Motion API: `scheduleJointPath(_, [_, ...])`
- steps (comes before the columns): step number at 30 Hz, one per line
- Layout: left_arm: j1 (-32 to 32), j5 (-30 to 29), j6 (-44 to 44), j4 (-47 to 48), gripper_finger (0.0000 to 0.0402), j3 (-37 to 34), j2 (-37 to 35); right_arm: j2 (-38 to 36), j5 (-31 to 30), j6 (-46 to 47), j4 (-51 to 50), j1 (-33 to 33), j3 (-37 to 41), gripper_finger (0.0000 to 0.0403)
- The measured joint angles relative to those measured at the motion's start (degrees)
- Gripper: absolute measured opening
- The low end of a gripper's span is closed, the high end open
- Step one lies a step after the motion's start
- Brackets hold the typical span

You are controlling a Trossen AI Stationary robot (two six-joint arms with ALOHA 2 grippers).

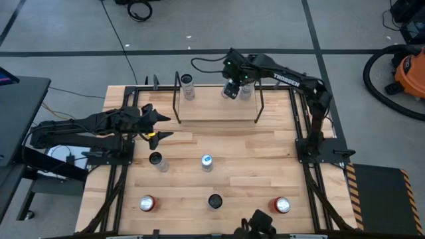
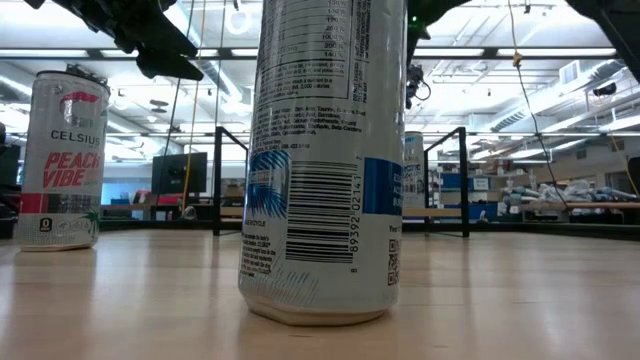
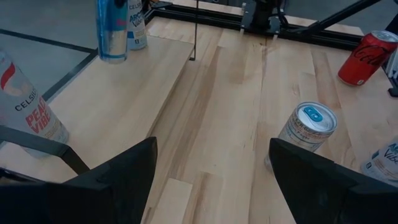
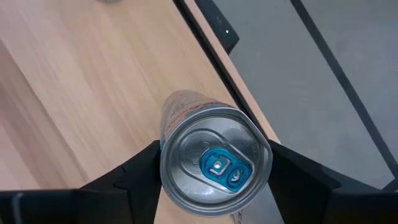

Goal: Place canned beverage on shelf
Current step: Put the top blue soda can on the shelf

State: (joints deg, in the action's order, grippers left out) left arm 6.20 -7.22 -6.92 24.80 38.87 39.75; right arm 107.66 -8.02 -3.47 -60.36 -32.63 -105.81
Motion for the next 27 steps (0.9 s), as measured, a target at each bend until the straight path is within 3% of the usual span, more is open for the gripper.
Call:
scheduleJointPath(16, [0.0, 0.0, 0.0, -0.1, 0.0311, 0.0, 0.0, 2.3, 0.3, -2.1, -1.1, -0.6, 0.0, 0.0258])
scheduleJointPath(27, [0.0, 0.0, 0.0, -0.1, 0.0311, 0.0, 0.0, 2.3, 3.2, -3.2, -0.5, -1.6, 0.0, 0.0291])
